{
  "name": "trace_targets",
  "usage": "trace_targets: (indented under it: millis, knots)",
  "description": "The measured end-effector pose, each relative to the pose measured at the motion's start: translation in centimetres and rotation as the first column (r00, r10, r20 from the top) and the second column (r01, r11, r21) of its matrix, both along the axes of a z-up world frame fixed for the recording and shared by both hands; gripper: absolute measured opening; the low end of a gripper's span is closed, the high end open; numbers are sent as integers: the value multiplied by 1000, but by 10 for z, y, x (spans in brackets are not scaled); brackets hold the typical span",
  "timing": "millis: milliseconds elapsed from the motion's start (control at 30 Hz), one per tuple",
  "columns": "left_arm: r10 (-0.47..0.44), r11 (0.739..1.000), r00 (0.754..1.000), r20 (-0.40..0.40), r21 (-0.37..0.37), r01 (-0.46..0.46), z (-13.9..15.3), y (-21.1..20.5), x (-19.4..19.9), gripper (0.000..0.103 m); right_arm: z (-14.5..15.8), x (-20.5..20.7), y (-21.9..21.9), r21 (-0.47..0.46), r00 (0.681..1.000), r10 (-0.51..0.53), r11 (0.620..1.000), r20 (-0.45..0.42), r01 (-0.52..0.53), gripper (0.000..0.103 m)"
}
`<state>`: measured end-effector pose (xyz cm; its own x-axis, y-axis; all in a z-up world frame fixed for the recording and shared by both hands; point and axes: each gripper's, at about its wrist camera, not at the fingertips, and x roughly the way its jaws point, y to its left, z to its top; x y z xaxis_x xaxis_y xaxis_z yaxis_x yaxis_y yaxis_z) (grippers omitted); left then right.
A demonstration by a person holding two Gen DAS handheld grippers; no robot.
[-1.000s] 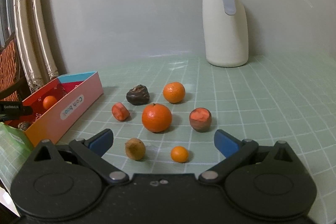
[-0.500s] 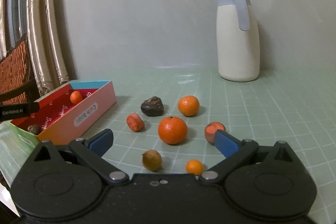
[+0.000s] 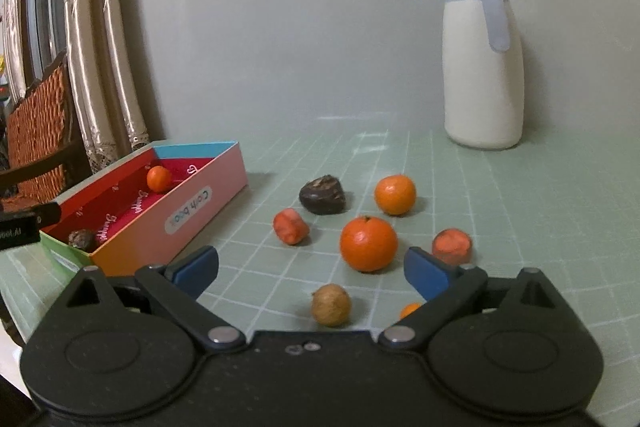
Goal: Organize fruits
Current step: 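Grasp the brown kiwi-like fruit with the right gripper and lift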
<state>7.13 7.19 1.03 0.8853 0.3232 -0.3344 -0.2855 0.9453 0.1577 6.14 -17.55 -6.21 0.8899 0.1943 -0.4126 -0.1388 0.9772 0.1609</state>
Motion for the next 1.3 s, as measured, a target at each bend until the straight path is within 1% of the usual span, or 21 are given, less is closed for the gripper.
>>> trace_targets:
  millis: [33,67,100,133,167,200,300,400,533,600,667,867,1067,1167,1233,1300]
  knots:
    - [3,1000,1000,-3,-3,-3,0,2,-1,98,-1,2,1,7,1000,0,1000,-13,0,98]
    - [7,1000,1000,-7,-8,-7,-1,5,-2,98,-2,3,1,14,1000,4,1000,-23,-4,93]
    - [12,1000,1000,-11,-12,-12,-1,8,-2,99,-3,5,2,19,999,9,1000,-33,-9,84]
    - [18,1000,1000,-16,-16,-18,-2,11,-3,99,-4,6,3,17,999,14,1000,-42,-13,79]
    - [23,1000,1000,-18,-19,-23,-2,13,-3,99,-5,7,4,12,999,18,1000,-51,-17,72]
    - [28,999,999,-19,-20,-29,-3,15,-4,99,-6,9,6,10,998,23,1000,-61,-22,70]
    - [44,999,999,-21,-13,-44,-4,19,-5,99,-9,12,10,-7,996,15,1000,-86,-15,70]
    - [57,998,998,-23,-5,-57,-6,24,-8,99,-11,14,12,-26,996,-3,1000,-92,1,69]
    - [77,997,997,-27,0,-77,-7,31,-11,99,-14,18,14,-37,993,-12,999,-116,7,65]
    - [87,996,996,-30,-1,-87,-7,36,-11,100,-16,20,14,-42,992,-13,999,-129,8,61]
    - [97,995,995,-33,-6,-97,-8,40,-13,100,-18,22,15,-43,990,-14,999,-138,8,59]
    - [121,993,992,-31,-6,-121,-9,49,-17,100,-19,22,15,-46,990,-20,999,-140,14,59]
    - [127,992,992,-28,-6,-127,-9,55,-21,100,-20,21,17,-74,991,-16,997,-132,6,58]
    - [128,992,991,-26,-8,-128,-9,56,-22,101,-21,20,17,-77,992,-19,997,-127,9,56]
    - [127,992,992,-25,-10,-128,-9,57,-22,101,-21,19,17,-84,992,-25,996,-122,15,49]
    - [127,992,992,-23,-15,-128,-8,57,-22,101,-21,19,15,-83,993,-32,996,-116,23,30]
